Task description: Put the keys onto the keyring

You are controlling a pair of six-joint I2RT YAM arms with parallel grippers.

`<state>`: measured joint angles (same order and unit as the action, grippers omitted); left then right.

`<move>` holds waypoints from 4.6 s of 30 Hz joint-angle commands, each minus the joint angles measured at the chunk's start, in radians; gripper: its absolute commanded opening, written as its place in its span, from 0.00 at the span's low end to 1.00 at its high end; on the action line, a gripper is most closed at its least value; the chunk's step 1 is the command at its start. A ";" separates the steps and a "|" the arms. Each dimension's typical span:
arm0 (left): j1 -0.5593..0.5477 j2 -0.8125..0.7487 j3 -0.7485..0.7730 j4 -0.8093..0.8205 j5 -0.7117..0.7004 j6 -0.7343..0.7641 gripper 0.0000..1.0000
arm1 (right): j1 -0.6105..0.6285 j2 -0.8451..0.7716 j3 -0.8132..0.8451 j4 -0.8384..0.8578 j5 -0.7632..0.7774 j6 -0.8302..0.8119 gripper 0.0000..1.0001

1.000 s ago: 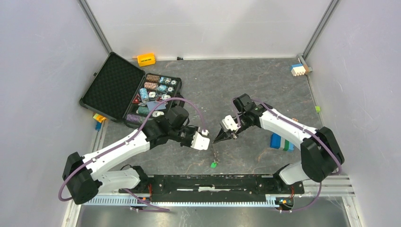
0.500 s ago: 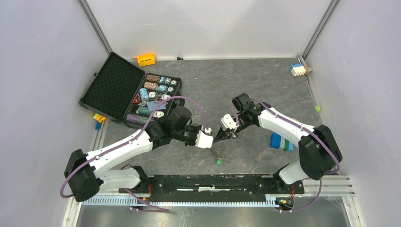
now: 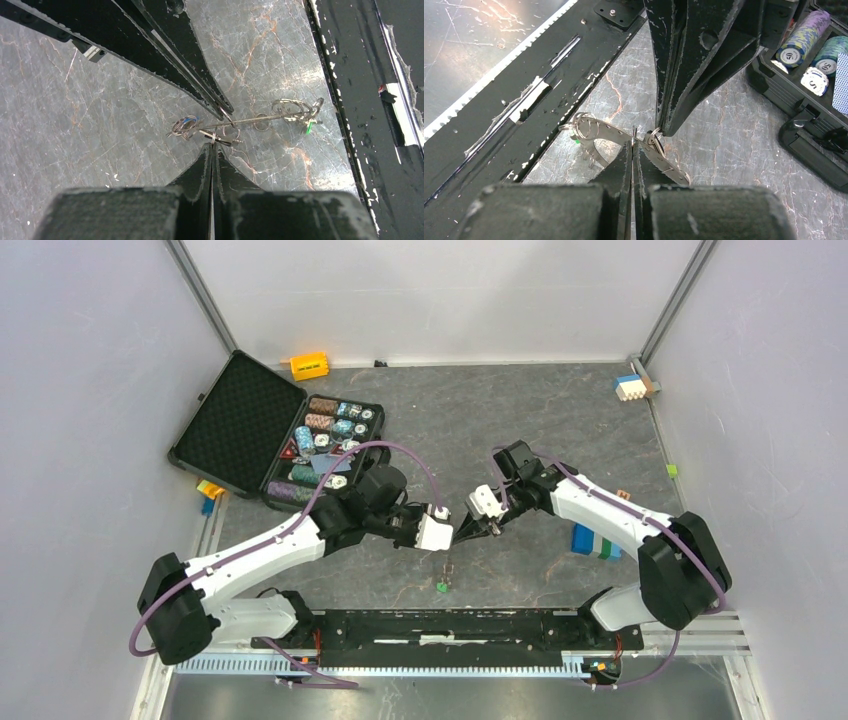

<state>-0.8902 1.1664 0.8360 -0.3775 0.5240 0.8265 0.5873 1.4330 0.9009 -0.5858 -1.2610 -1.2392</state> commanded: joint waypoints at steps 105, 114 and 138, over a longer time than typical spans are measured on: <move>-0.104 -0.134 -0.058 0.117 -0.207 0.156 0.02 | 0.091 -0.043 0.128 -0.229 0.156 -0.353 0.00; -0.113 -0.164 -0.126 0.160 -0.190 0.207 0.02 | 0.081 -0.045 0.120 -0.211 0.128 -0.327 0.00; -0.126 -0.194 -0.127 0.185 -0.188 0.217 0.02 | 0.072 -0.013 0.108 -0.187 0.101 -0.283 0.00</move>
<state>-1.0058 0.9981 0.6868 -0.2432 0.3325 1.0096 0.6628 1.4078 1.0161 -0.7563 -1.0782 -1.3926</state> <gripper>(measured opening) 0.029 0.006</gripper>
